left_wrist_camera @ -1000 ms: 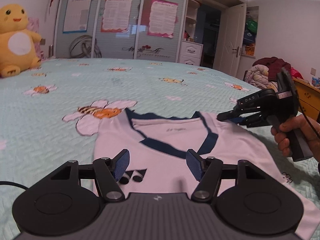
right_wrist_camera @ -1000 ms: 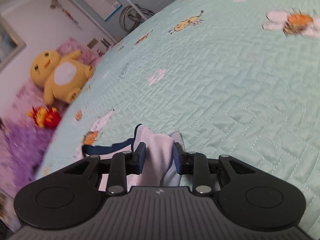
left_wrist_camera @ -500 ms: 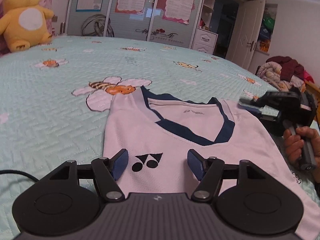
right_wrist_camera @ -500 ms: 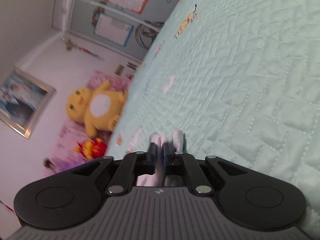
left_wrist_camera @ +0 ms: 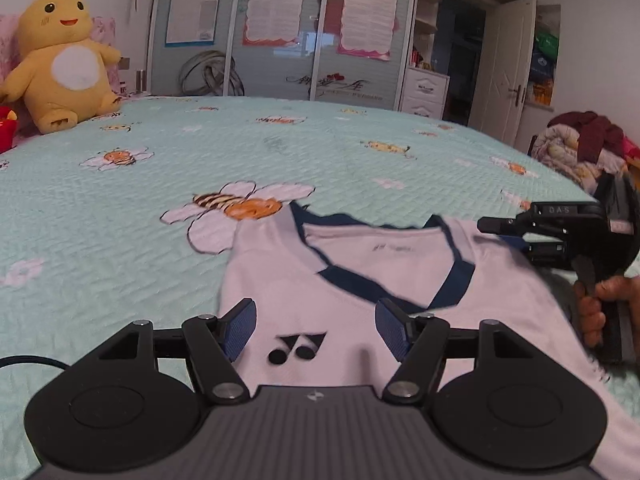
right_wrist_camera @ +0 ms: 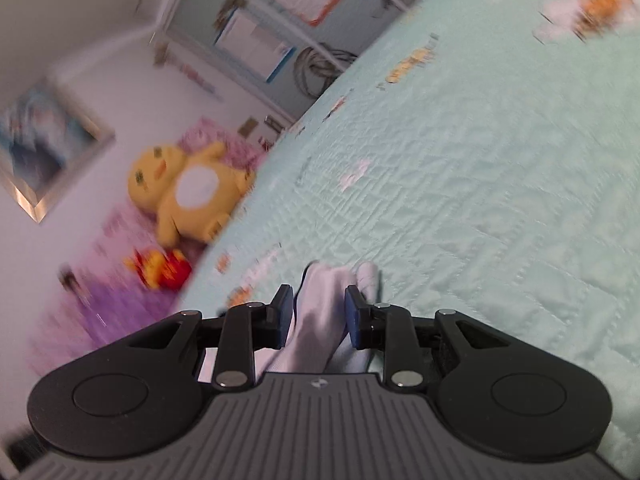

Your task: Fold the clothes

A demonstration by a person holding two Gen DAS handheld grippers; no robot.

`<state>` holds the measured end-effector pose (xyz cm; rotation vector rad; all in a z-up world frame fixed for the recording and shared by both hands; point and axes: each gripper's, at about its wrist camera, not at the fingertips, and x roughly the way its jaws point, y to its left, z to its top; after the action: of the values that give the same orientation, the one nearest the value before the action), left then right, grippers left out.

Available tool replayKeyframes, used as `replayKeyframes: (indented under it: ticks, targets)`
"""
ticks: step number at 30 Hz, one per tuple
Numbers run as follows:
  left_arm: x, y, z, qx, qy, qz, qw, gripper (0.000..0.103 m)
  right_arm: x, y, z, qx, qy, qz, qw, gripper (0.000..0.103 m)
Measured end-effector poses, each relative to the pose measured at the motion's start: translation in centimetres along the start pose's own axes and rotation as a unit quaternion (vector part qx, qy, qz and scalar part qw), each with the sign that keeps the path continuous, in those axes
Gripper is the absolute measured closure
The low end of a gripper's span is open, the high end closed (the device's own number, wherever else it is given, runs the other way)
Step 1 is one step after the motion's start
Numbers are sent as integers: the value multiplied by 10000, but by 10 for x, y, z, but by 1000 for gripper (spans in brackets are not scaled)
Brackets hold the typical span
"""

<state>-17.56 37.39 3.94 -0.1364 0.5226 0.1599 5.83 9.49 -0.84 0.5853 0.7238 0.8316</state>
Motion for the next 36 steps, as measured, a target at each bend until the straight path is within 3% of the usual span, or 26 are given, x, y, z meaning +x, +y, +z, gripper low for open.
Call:
replayKeyframes:
  ticks: [4, 8, 9, 11, 13, 15, 20, 25, 31, 36]
  targets:
    - [6, 4, -11, -106, 210, -52, 9997, 33, 5, 6, 0, -273, 31, -249, 9993, 75]
    - [6, 7, -11, -206, 195, -134, 9995, 33, 10, 0, 5, -52, 16, -230, 9997, 75]
    - [6, 8, -12, -244, 186, -156, 9994, 33, 11, -5, 7, 145, 42, -110, 9998, 75]
    - [6, 10, -12, -302, 170, -194, 9992, 33, 12, -19, 8, 715, 95, 275, 9970, 101]
    - [6, 11, -12, -340, 176, -220, 9990, 32, 11, -38, 7, 1468, 100, 797, 9859, 102]
    - [7, 12, -12, -359, 197, -229, 9989, 32, 11, -47, 6, 1671, 140, 888, 9818, 102]
    - [4, 15, -10, -485, 157, -253, 9984, 32, 16, -31, 4, 1155, 209, 463, 9920, 102]
    - [-14, 23, -6, -692, 22, -241, 9973, 32, 1, -33, 0, 1334, 91, 477, 9899, 97]
    - [-35, 35, -8, -795, 207, -256, 9963, 30, -48, -13, -32, 1278, -76, 332, 9912, 95]
    - [-50, 48, -15, -1029, 483, -469, 9924, 30, -102, 8, -76, 1109, 62, 28, 9938, 95]
